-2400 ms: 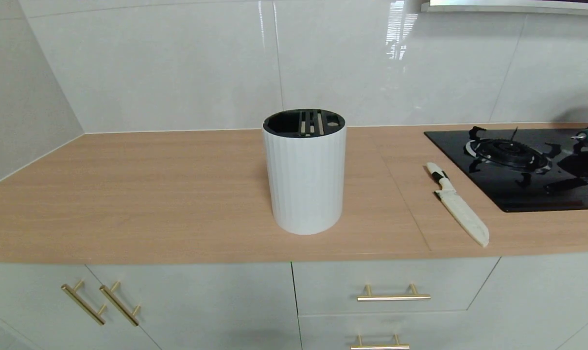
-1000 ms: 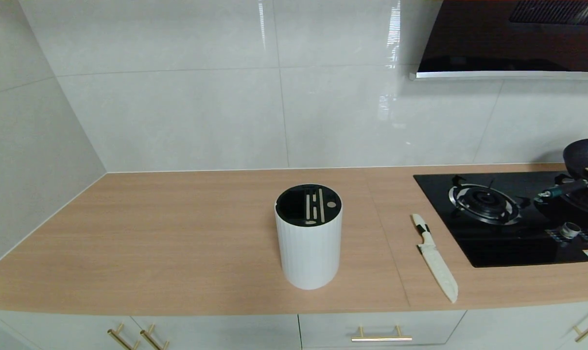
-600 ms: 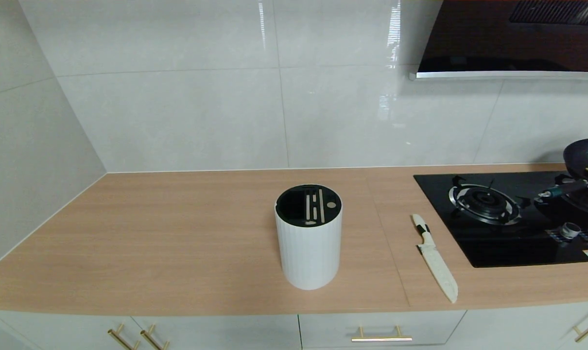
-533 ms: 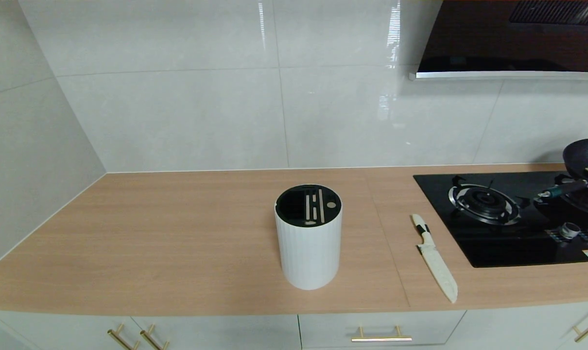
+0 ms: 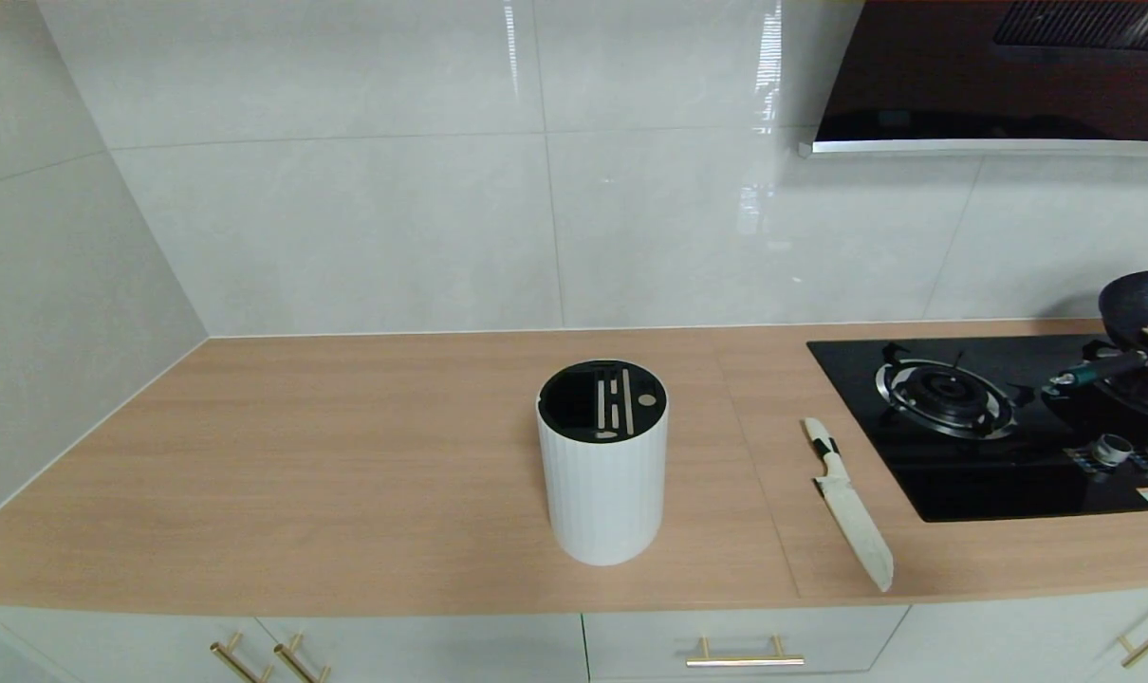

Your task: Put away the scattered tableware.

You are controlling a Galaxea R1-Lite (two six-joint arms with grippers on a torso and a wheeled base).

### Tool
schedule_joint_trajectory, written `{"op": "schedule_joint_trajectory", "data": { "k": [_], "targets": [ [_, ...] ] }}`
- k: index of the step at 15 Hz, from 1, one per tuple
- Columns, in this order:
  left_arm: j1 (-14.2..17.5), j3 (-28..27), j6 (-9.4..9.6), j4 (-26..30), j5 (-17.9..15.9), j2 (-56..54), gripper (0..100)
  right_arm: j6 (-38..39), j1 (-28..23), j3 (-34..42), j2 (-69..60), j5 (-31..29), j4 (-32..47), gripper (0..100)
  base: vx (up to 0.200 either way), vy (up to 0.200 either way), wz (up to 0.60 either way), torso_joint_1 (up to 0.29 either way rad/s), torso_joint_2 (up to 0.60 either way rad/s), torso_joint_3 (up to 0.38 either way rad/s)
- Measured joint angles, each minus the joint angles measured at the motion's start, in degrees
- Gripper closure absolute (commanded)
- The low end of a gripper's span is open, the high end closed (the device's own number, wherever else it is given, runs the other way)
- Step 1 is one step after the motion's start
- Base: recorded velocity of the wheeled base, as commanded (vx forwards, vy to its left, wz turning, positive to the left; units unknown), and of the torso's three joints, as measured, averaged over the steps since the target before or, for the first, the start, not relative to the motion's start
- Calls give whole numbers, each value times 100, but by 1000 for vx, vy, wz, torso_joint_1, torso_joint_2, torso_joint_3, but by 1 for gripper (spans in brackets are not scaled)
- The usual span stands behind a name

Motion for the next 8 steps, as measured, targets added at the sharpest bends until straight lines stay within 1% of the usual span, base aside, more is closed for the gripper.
{"op": "schedule_joint_trajectory", "data": {
  "k": [2,4,8],
  "targets": [
    [0,0,11,0,-1,0,0,57,193,-653,1169,15,-156,0,0,0,0,0,0,0],
    [-1,0,11,2,-1,0,0,95,357,-1128,2367,22,-589,0,0,0,0,0,0,0],
    [0,5,9,0,-4,0,0,126,550,-1540,4656,-13,-1842,0,0,0,0,0,0,0]
  ]
}}
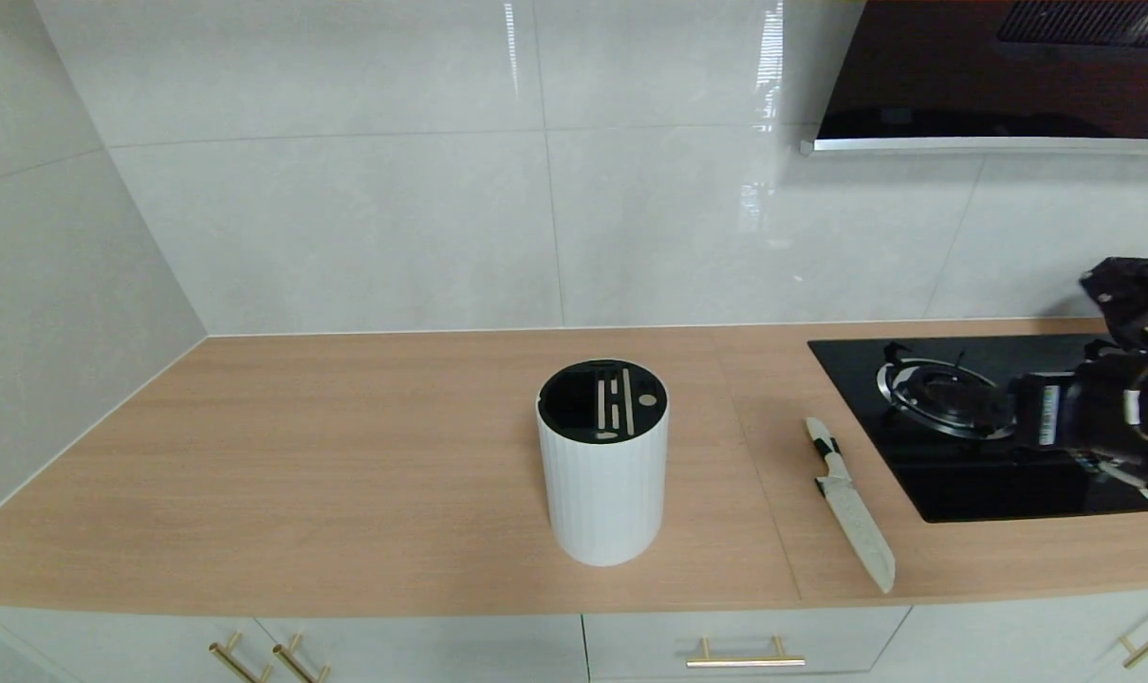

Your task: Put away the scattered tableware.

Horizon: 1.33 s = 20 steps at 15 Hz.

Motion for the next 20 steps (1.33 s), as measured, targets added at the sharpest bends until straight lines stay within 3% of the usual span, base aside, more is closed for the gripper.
{"op": "schedule_joint_trajectory", "data": {
  "k": [8,20],
  "targets": [
    [0,-2,2,0,0,0,0,-43,158,-80,3145,-478,-1831,0,0,0,0,0,0,0],
    [0,-2,2,0,-2,0,0,-18,371,-285,4567,-601,-2862,0,0,0,0,0,0,0]
  ]
}}
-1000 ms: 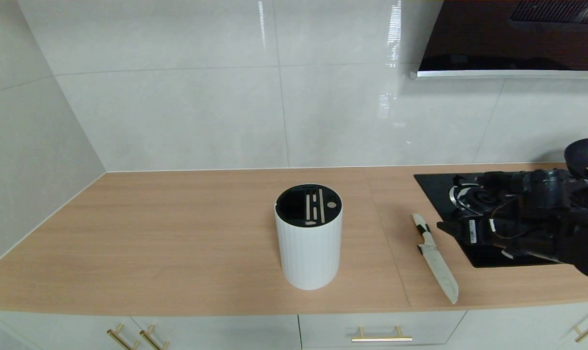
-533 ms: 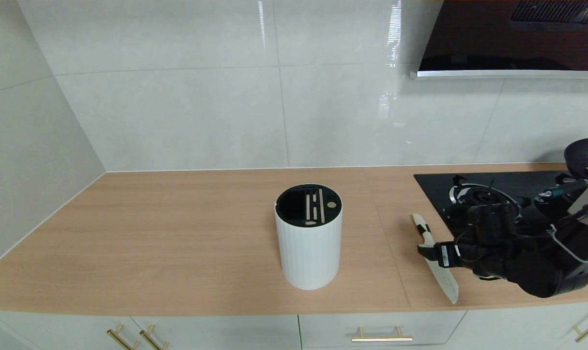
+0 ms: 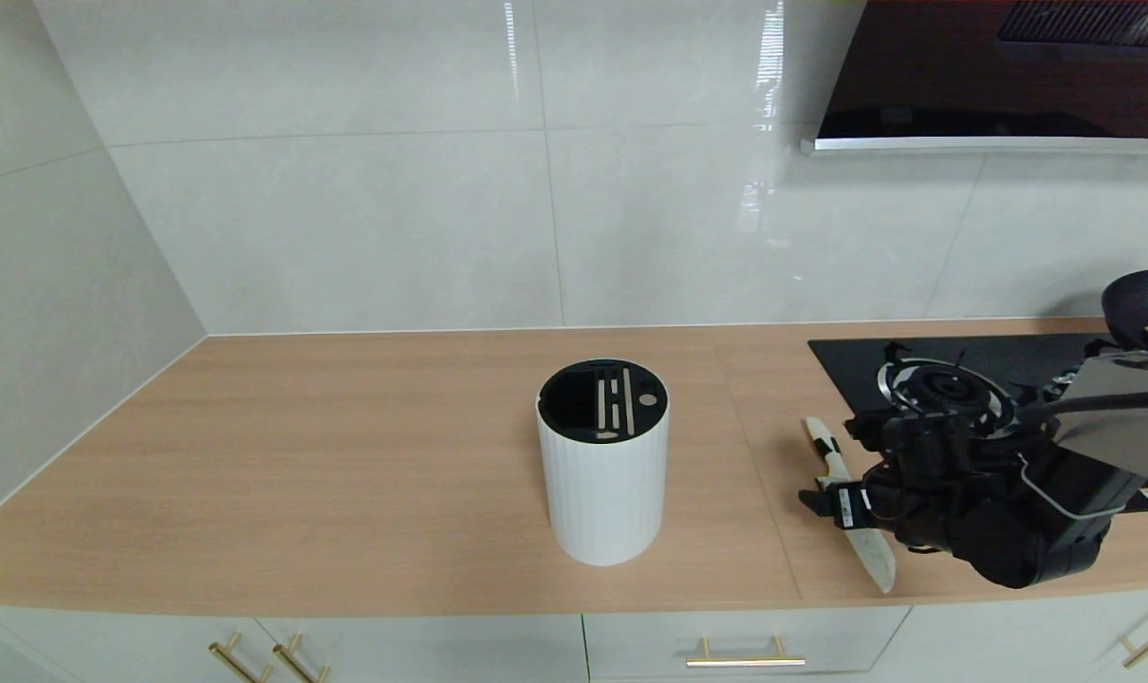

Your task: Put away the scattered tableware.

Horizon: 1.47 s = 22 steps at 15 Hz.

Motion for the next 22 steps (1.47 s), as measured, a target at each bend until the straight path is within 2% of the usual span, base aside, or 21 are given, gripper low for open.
{"op": "schedule_joint_trajectory", "data": {
  "k": [7,21,22],
  "targets": [
    [2,2,0,0,0,0,0,2,-37,-250,304,-328,-88,0,0,0,0,0,0,0],
    [0,0,-2,2,2,0,0,158,-111,-536,699,-355,-368,0,0,0,0,0,0,0],
    [0,0,-2,0,2,0,0,156,-113,-540,707,-358,-371,100,0,0,0,0,0,0]
  ]
}}
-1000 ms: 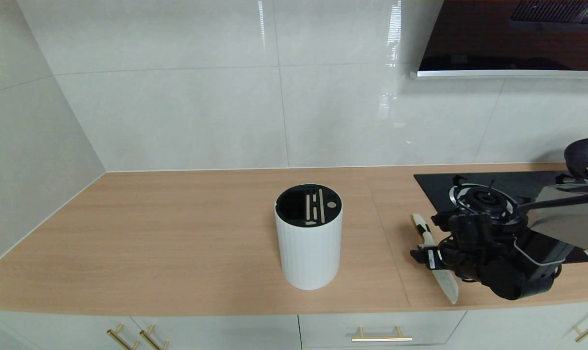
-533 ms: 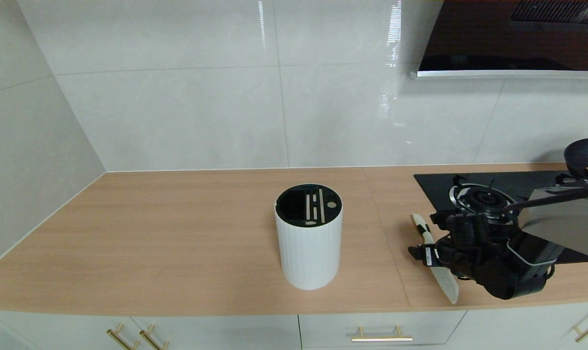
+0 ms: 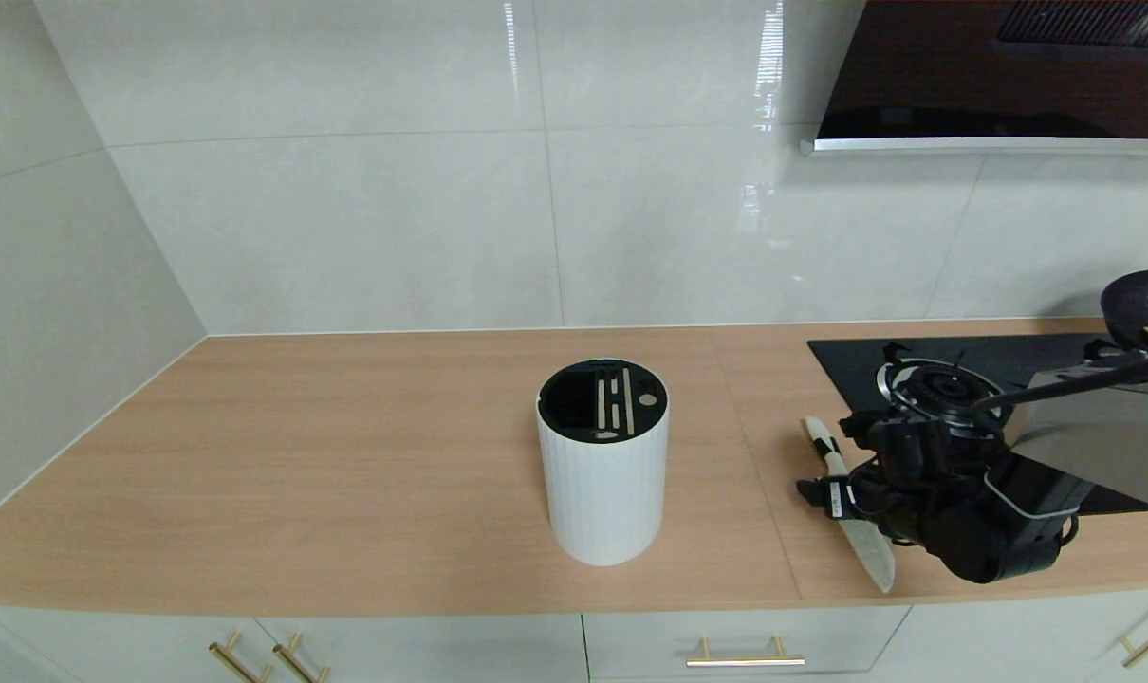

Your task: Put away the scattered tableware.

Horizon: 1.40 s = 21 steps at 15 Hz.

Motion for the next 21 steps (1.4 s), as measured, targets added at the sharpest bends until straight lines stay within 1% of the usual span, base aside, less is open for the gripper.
{"op": "schedule_joint_trajectory", "data": {
  "k": [9,14,15,16,18,19,21],
  "targets": [
    [0,2,2,0,2,0,0,-4,6,28,57,4,-7,100,0,0,0,0,0,0],
    [0,-7,18,-7,-24,0,0,-6,17,212,-295,-141,-112,100,0,0,0,0,0,0],
    [0,-94,24,-7,-108,1,0,-11,22,286,-511,-150,-158,100,0,0,0,0,0,0],
    [-6,-350,27,40,-286,26,0,-15,30,367,-770,-123,-172,100,0,0,0,0,0,0],
    [-87,-1117,16,240,-847,274,0,-35,50,425,-1293,4,-199,100,0,0,0,0,0,0],
    [-155,-1548,11,328,-1159,568,0,-66,118,358,-1588,57,-143,100,0,0,0,0,0,0],
    [-257,-2219,16,438,-1748,1337,0,-168,363,66,-2126,74,90,100,0,0,0,0,0,0]
  ]
}}
